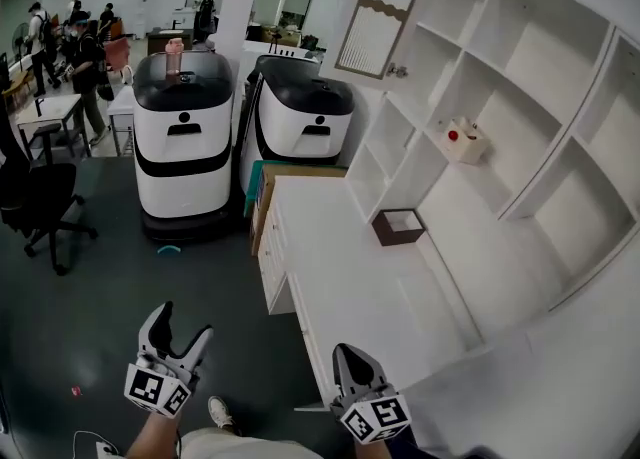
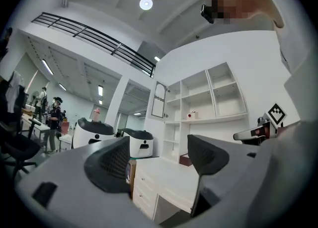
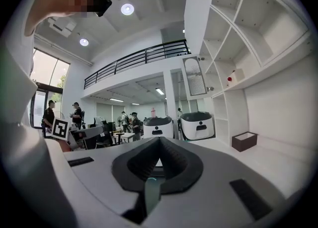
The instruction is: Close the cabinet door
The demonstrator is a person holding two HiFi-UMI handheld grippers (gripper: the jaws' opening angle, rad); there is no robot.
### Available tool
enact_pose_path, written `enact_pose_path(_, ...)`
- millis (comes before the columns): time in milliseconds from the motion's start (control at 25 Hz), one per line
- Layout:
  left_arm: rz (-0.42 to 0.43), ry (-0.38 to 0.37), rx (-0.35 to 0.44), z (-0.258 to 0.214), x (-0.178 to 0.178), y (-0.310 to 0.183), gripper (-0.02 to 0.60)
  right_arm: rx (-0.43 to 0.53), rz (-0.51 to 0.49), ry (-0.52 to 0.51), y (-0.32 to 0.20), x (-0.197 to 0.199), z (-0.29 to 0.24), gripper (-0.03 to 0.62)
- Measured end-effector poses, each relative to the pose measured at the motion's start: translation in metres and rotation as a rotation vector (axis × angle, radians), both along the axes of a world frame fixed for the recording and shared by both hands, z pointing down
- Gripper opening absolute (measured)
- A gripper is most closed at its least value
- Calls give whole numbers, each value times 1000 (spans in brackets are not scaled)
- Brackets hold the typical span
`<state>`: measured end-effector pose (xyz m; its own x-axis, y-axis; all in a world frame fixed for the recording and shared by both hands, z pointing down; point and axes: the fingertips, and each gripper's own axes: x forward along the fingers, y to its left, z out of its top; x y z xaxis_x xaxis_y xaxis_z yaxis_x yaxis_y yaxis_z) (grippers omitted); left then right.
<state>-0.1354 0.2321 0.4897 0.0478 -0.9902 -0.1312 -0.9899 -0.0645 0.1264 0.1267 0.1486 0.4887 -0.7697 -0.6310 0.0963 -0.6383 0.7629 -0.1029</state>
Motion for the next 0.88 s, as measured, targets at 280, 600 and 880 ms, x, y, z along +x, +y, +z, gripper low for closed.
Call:
enact_pose_path(280,86,2,-19,-1,-51,-70,345,8,55,16,-65,-56,-15,-3)
enact_pose_path(600,95,-26,-27,-9,-88,-166,345,68,91,-32,-176,-91,-29,-3)
enact_pose_path(880,130,-110,6,-50,-88,-328,345,134,135,-91,-305,-90,-42,-3)
